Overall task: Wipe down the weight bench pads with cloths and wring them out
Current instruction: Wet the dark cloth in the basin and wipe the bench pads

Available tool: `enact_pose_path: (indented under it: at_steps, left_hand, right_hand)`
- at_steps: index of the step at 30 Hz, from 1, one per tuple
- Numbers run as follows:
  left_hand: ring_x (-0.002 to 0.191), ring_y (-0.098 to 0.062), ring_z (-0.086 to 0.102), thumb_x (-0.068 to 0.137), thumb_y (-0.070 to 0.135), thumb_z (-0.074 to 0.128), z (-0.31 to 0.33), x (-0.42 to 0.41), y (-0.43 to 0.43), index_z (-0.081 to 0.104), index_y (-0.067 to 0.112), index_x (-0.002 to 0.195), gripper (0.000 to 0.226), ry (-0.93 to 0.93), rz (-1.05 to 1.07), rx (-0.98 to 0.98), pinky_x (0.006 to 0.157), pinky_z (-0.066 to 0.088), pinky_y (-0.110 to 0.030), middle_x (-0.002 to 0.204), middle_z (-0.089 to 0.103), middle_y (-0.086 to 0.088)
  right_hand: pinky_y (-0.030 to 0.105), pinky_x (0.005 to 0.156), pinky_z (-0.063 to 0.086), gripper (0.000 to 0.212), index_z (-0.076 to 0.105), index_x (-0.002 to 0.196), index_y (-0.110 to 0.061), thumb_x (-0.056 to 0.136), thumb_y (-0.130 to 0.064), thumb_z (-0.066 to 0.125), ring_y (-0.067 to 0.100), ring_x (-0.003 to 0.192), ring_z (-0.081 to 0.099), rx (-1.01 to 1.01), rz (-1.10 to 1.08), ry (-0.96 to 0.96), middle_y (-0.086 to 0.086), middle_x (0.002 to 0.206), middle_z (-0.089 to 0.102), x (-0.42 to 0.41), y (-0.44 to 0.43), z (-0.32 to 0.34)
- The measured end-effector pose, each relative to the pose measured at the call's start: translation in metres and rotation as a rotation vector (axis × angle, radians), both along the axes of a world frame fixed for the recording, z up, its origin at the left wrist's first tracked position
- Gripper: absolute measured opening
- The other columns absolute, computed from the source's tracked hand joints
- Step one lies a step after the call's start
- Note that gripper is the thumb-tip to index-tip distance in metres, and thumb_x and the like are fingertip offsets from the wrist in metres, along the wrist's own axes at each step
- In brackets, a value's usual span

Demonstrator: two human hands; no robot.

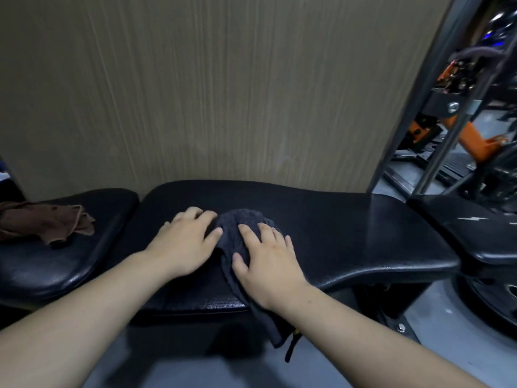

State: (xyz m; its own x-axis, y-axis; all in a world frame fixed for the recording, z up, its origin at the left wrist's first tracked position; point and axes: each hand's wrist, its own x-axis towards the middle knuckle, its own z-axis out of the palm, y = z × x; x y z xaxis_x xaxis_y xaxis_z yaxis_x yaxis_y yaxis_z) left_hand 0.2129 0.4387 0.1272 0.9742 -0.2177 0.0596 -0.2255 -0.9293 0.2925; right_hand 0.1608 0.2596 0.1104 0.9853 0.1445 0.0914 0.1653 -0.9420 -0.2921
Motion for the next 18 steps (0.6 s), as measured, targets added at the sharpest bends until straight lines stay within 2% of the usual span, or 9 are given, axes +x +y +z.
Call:
enact_pose_path:
  at_steps: [4,10,14,18]
  left_hand:
    - [0.14,-0.025,0.032,0.099,0.056,0.029,-0.005,-0.009,-0.032,0.03,0.031,0.15,0.057,0.05,-0.052,-0.002,0.111,0.033,-0.052,0.155,0.03,0.002]
    - [0.144,-0.022,0.023,0.095,0.064,0.032,-0.004,-0.019,-0.063,0.027,0.035,0.151,0.063,0.099,-0.12,0.06,0.114,0.027,-0.056,0.158,0.023,0.004]
    - [0.148,-0.021,0.014,0.085,0.077,0.038,-0.004,-0.024,-0.075,0.023,0.04,0.151,0.077,0.142,-0.145,0.126,0.115,0.02,-0.059,0.161,0.016,0.003]
    - [0.147,-0.021,0.014,0.079,0.084,0.036,-0.004,-0.024,-0.085,0.025,0.043,0.149,0.082,0.143,-0.12,0.149,0.114,0.022,-0.062,0.16,0.018,0.003]
  right_hand:
    - [0.052,0.121,0.007,0.072,0.015,0.156,-0.033,0.095,-0.066,0.033,0.028,0.15,0.012,-0.02,-0.029,-0.009,0.01,0.163,0.017,-0.006,-0.035,0.0]
    - [0.051,0.121,0.01,0.071,0.016,0.155,-0.035,0.094,-0.064,0.037,0.025,0.149,0.016,-0.035,-0.075,-0.031,0.006,0.162,0.021,-0.009,-0.089,0.0]
    - [0.051,0.12,0.014,0.072,0.018,0.154,-0.035,0.092,-0.065,0.038,0.023,0.148,0.019,-0.054,-0.137,-0.05,0.004,0.16,0.025,-0.01,-0.129,-0.001]
    - [0.051,0.119,0.018,0.078,0.023,0.153,-0.035,0.084,-0.071,0.029,0.024,0.145,0.025,-0.062,-0.202,-0.078,0.005,0.157,0.03,-0.011,-0.168,-0.004]
